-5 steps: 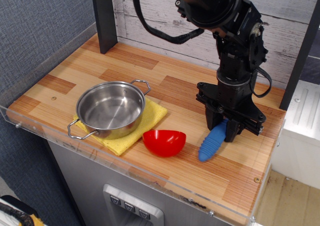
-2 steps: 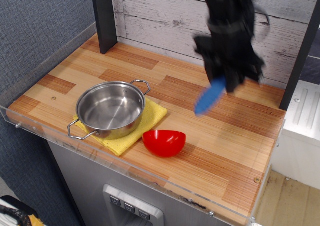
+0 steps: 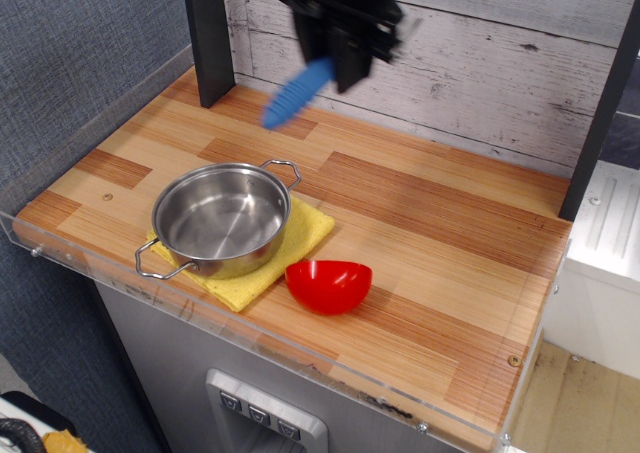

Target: Place blue fork to the left of sauce pot

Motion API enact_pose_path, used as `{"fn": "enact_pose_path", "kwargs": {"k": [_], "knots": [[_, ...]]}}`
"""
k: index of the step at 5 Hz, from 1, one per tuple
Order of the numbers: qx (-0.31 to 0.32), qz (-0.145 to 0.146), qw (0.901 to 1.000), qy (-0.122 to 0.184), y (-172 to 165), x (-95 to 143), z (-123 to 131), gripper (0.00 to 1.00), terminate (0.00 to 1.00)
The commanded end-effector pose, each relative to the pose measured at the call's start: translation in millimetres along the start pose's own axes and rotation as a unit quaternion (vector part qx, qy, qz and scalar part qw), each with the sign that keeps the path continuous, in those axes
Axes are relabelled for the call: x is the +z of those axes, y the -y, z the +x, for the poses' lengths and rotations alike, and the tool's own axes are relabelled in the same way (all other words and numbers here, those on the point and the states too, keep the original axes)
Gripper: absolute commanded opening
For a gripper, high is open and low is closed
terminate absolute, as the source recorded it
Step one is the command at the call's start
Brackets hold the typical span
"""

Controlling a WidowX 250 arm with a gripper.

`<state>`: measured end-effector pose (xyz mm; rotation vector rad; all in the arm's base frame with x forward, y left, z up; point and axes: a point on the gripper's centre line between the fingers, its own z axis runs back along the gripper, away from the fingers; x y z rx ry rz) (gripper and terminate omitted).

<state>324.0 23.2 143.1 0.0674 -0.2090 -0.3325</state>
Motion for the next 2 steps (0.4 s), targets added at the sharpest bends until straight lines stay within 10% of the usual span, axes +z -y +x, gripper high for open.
{"fn": "enact_pose_path", "kwargs": {"k": [1, 2], "knots": [[0.033, 0.005, 0.9977, -0.058, -81.6, -0.4, -57.0, 0.0, 0.0], [0.087, 0.006, 0.9944, -0.061, -116.5, -10.0, -95.5, 0.0, 0.0]]}}
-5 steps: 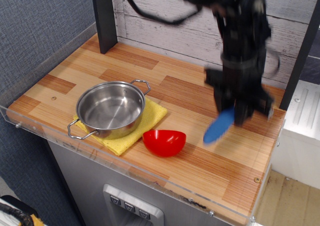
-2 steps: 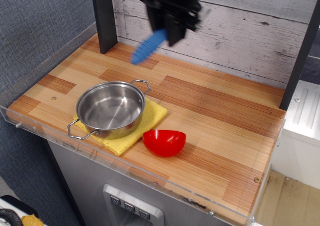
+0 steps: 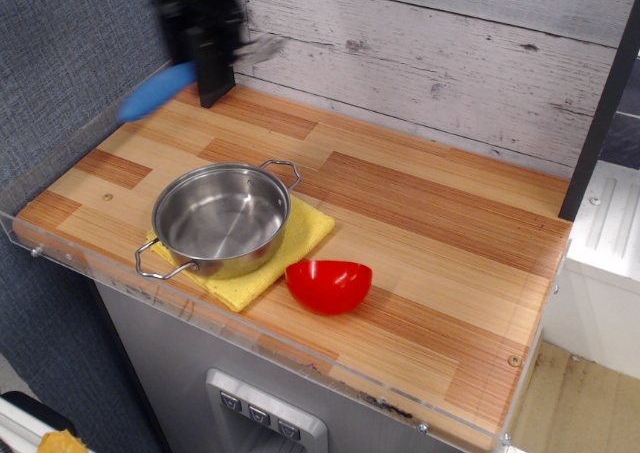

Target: Place blue fork to the left of sauce pot

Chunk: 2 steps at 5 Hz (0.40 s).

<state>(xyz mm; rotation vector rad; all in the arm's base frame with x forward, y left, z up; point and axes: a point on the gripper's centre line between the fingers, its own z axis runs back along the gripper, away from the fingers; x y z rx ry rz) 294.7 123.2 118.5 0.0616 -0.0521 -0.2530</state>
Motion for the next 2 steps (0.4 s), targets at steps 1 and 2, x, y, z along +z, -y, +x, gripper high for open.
{"fn": "enact_pose_path", "kwargs": {"k": [1, 2], "knots": [[0.081, 0.003, 0.9966, 0.013, -51.6, -10.1, -47.9, 0.0, 0.0], [0.091, 0.014, 0.9957, 0.006, -58.0, -21.4, -54.3, 0.0, 0.0]]}}
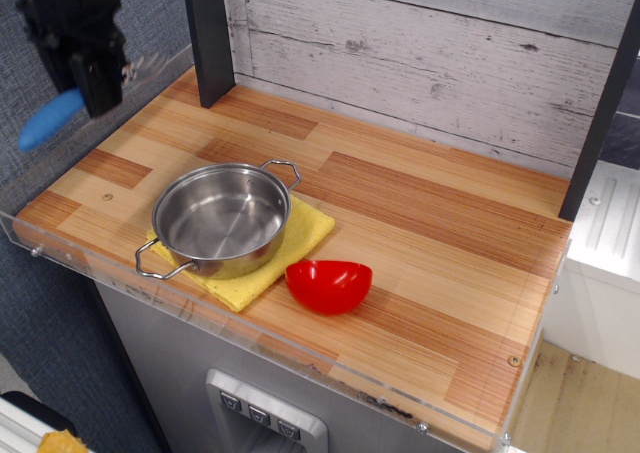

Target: Place blue fork to the left of sauce pot

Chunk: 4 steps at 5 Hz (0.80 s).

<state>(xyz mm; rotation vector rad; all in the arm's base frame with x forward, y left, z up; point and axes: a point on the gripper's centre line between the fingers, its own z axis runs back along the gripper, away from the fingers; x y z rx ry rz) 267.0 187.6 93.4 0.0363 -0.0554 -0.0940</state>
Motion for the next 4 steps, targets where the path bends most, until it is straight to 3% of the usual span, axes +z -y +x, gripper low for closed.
{"fn": "enact_pose_path", "kwargs": {"k": [1, 4], "knots": [[0.003, 0.026, 0.9996, -0.006, -2.7, -13.5, -4.1, 0.0, 0.0], [-0.034, 0.033, 0.9988, -0.015, 18.4, -48.5, 27.5, 0.0, 0.0]]}}
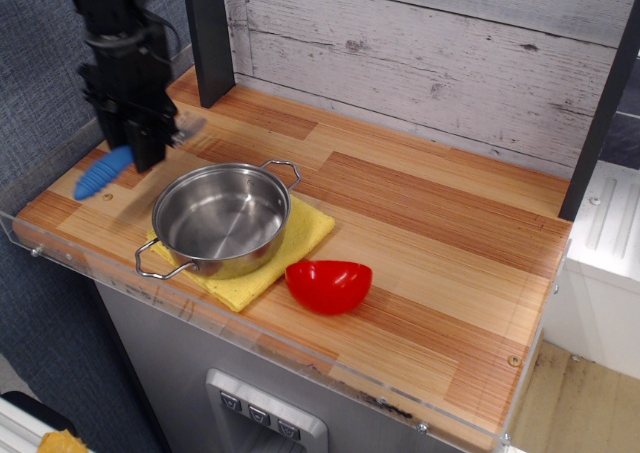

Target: Place blue fork to the left of sauce pot

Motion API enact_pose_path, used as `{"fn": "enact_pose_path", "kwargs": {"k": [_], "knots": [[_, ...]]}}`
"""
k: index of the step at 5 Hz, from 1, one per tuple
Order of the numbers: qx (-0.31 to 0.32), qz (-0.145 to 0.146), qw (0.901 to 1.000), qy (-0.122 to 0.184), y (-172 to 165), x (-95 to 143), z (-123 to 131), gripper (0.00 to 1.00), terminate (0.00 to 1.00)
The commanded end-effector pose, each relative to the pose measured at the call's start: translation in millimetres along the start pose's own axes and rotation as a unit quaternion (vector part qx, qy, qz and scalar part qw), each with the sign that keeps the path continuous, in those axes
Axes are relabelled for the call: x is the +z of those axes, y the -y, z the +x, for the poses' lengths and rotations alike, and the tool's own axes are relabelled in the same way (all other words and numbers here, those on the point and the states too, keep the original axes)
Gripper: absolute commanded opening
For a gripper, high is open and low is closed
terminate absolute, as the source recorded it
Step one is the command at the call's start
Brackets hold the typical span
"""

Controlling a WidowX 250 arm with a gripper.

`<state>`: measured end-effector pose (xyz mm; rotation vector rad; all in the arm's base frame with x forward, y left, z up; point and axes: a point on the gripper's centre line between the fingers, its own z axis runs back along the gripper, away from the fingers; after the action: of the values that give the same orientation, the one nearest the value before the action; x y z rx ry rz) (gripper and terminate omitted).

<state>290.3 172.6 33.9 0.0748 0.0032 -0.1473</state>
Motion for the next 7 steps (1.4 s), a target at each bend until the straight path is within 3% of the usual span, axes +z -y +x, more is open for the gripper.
{"fn": "enact_pose_path", "kwargs": {"k": [1, 2, 3, 4, 5, 6, 7], "knots": [[-0.012, 0.03, 0.9995, -0.007, 3.8, 4.2, 4.1, 0.0, 0.0], [-0.007, 0.024, 0.9993, -0.027, -0.4, -9.0, -5.2, 0.0, 0.0], [-0.002, 0.018, 0.9995, -0.026, -0.6, -9.3, -7.5, 0.0, 0.0], [0.007, 0.013, 0.9996, -0.026, 1.5, -5.0, -7.1, 1.0, 0.0], [0.021, 0.015, 0.9997, 0.002, -0.4, 16.6, -6.6, 1.0, 0.0], [0.034, 0.024, 0.9986, 0.034, -0.9, 59.7, -9.4, 1.0, 0.0], [0.014, 0.051, 0.9952, 0.082, 15.4, 110.0, -5.5, 1.0, 0.0]]}}
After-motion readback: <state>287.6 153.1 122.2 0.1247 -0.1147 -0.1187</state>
